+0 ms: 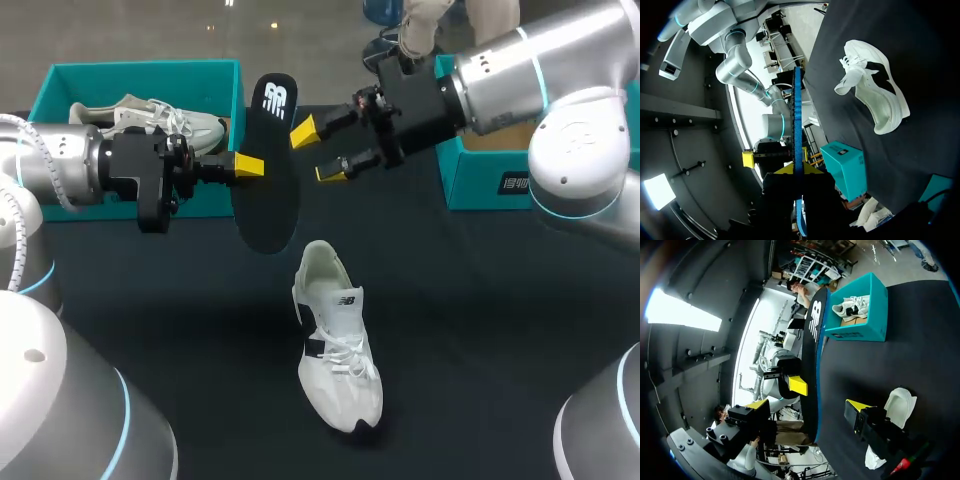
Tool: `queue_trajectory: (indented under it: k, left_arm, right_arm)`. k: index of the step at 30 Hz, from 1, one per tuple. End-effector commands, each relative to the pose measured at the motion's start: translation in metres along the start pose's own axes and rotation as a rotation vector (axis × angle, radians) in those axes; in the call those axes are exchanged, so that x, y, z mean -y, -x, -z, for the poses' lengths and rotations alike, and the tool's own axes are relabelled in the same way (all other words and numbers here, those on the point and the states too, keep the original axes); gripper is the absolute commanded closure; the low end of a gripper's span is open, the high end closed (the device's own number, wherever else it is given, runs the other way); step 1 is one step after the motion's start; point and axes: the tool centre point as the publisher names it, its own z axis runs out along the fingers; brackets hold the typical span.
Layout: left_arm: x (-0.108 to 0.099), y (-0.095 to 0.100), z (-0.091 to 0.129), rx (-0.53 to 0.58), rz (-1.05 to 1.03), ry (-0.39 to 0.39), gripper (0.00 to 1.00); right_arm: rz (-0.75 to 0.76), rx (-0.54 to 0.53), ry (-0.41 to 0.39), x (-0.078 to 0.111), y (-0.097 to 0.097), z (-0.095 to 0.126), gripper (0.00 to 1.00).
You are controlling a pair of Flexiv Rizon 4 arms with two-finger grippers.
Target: Take the shoe out of the shoebox, open the shoe tongue, remove and reinsert the insole, then place the shoe into the shoebox
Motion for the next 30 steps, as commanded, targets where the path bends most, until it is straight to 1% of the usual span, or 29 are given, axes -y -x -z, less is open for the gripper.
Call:
queue_trajectory:
  k: [1,3,6,12,22,24,25,27,28,29,30]
  left_arm:
    - [0.000,-0.001,-0.001,0.001,-0.002,0.002,1.00]
    - [0.000,-0.001,-0.001,0.001,-0.002,0.002,1.00]
    - [0.000,-0.001,-0.001,0.001,-0.002,0.002,1.00]
    - [0.000,-0.001,-0.001,0.001,-0.002,0.002,1.00]
    - [0.000,-0.001,-0.001,0.001,-0.002,0.002,1.00]
    - [0.000,-0.001,-0.001,0.001,-0.002,0.002,1.00]
    - [0.000,-0.001,-0.001,0.001,-0.002,0.002,1.00]
    - [0.000,-0.001,-0.001,0.001,-0.002,0.002,1.00]
    - [0.000,-0.001,-0.001,0.001,-0.002,0.002,1.00]
    - [0.000,-0.001,-0.001,0.001,-0.002,0.002,1.00]
    - [0.000,-0.001,-0.001,0.001,-0.002,0.002,1.00]
  right_arm:
    - [-0.002,0.002,-0.010,-0.011,-0.005,-0.022,0.00]
    - [-0.004,0.003,-0.010,-0.012,-0.008,-0.025,0.00]
    - [0.001,0.004,0.009,-0.012,-0.012,-0.026,0.00]
    - [-0.004,-0.005,0.019,-0.011,-0.015,-0.031,0.00]
    - [-0.020,-0.031,0.013,-0.009,-0.010,-0.039,0.01]
    - [-0.021,-0.034,0.011,-0.010,-0.010,-0.041,0.07]
    - [-0.022,-0.035,0.009,-0.010,-0.010,-0.041,0.13]
    - [-0.027,-0.044,0.006,-0.010,-0.009,-0.042,0.32]
    - [-0.028,-0.048,0.006,-0.010,-0.009,-0.043,0.55]
    - [-0.028,-0.049,0.006,-0.010,-0.009,-0.043,0.66]
    - [-0.029,-0.050,0.006,-0.010,-0.008,-0.043,0.75]
